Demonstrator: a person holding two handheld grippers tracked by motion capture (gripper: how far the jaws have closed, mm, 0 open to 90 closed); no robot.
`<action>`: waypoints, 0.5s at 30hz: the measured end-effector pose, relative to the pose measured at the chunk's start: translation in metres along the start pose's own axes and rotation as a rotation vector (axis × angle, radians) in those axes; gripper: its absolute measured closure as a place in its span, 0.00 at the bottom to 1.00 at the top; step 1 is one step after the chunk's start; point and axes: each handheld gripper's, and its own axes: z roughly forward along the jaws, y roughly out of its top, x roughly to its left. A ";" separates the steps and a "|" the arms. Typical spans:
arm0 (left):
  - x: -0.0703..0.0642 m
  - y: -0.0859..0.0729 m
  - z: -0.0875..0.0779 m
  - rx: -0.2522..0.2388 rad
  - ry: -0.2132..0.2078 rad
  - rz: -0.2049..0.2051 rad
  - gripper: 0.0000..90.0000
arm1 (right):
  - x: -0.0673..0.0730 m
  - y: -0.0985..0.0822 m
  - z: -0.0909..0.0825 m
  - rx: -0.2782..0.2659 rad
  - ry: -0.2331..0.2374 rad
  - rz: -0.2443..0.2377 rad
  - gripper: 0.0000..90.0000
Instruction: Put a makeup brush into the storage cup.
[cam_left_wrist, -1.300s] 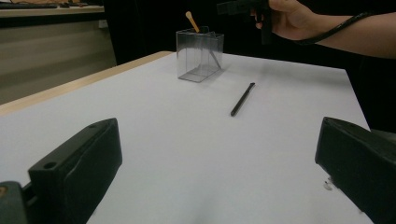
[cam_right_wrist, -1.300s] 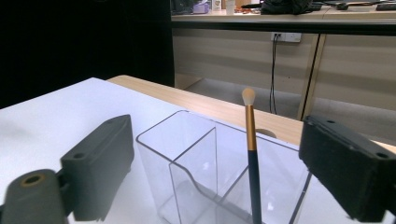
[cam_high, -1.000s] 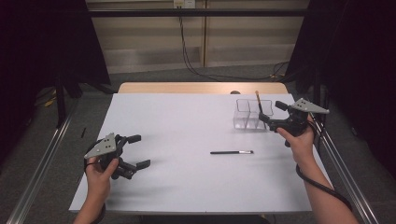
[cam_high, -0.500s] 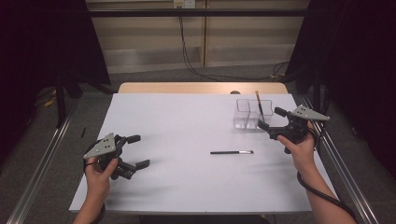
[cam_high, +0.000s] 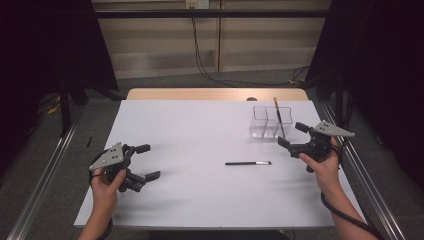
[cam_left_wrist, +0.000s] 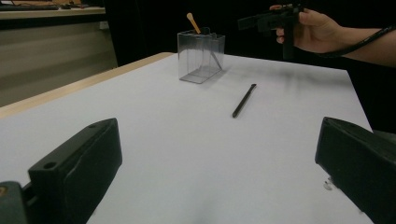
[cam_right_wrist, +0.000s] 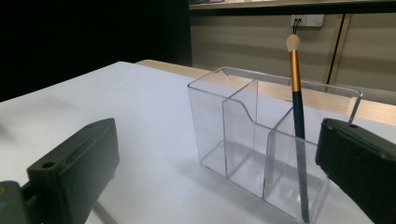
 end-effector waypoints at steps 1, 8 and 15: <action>0.000 0.000 0.000 0.000 -0.002 0.001 0.01 | 0.000 -0.001 -0.001 0.002 0.003 0.001 0.00; 0.001 -0.001 0.001 -0.004 -0.003 -0.007 0.01 | 0.004 -0.008 -0.005 0.011 0.013 0.001 0.00; 0.002 -0.003 0.000 0.000 -0.002 -0.006 0.01 | 0.010 -0.013 -0.008 0.006 0.023 0.004 0.00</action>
